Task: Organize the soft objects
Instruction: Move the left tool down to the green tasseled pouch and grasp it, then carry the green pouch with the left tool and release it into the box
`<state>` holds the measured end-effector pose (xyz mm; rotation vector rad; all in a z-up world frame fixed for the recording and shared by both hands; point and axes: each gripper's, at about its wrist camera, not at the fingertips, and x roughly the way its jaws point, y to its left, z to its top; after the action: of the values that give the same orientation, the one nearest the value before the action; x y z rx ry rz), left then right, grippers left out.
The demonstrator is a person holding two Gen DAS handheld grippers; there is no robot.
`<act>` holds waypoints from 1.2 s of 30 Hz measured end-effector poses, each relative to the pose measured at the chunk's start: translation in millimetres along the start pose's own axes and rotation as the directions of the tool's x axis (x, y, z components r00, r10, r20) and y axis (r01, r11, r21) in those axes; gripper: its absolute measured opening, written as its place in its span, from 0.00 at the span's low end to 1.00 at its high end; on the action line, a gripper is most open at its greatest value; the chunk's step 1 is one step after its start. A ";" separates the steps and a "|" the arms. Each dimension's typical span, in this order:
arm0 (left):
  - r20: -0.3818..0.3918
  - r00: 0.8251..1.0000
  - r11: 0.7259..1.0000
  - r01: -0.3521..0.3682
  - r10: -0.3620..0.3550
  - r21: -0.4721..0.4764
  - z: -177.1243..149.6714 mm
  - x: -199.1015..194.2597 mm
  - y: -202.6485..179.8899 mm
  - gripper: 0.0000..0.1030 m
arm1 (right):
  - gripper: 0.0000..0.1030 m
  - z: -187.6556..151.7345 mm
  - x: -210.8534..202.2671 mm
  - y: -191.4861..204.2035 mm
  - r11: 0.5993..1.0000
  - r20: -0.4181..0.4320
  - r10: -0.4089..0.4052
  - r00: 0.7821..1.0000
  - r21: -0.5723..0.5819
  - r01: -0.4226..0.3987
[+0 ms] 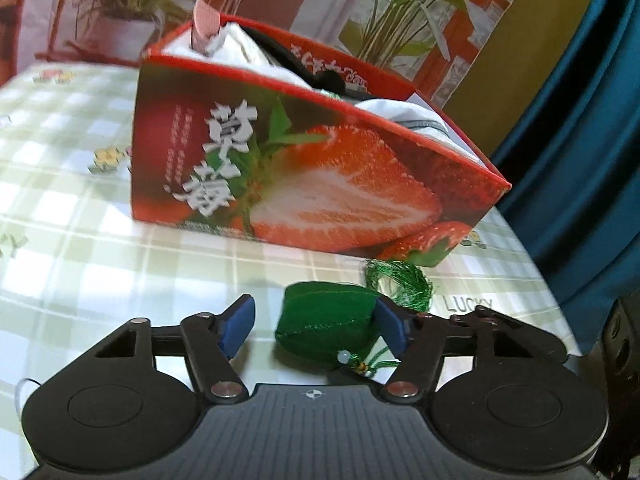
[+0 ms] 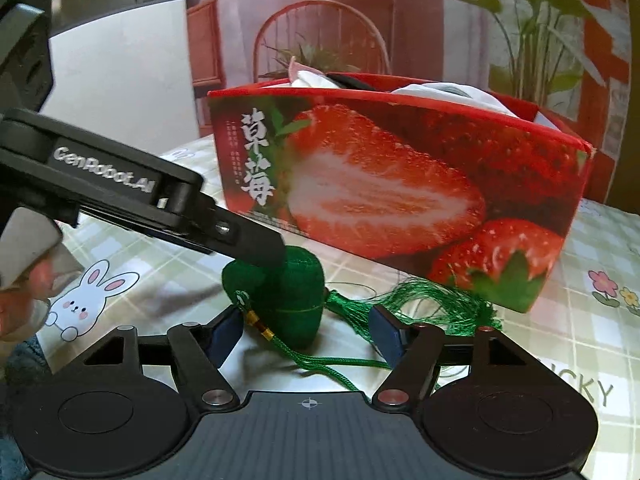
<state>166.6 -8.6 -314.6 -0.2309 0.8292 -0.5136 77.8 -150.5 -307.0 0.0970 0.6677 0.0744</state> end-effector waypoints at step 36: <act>0.423 0.896 0.954 0.003 -0.137 0.301 159.5 -105.9 -77.2 0.41 | 0.46 203.1 -57.2 -25.4 0.993 0.380 0.057 0.923 -0.120 -0.012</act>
<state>200.3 -19.7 -111.2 -0.0954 0.2940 -0.6177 160.1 -194.8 -116.2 0.0101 0.2687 0.1240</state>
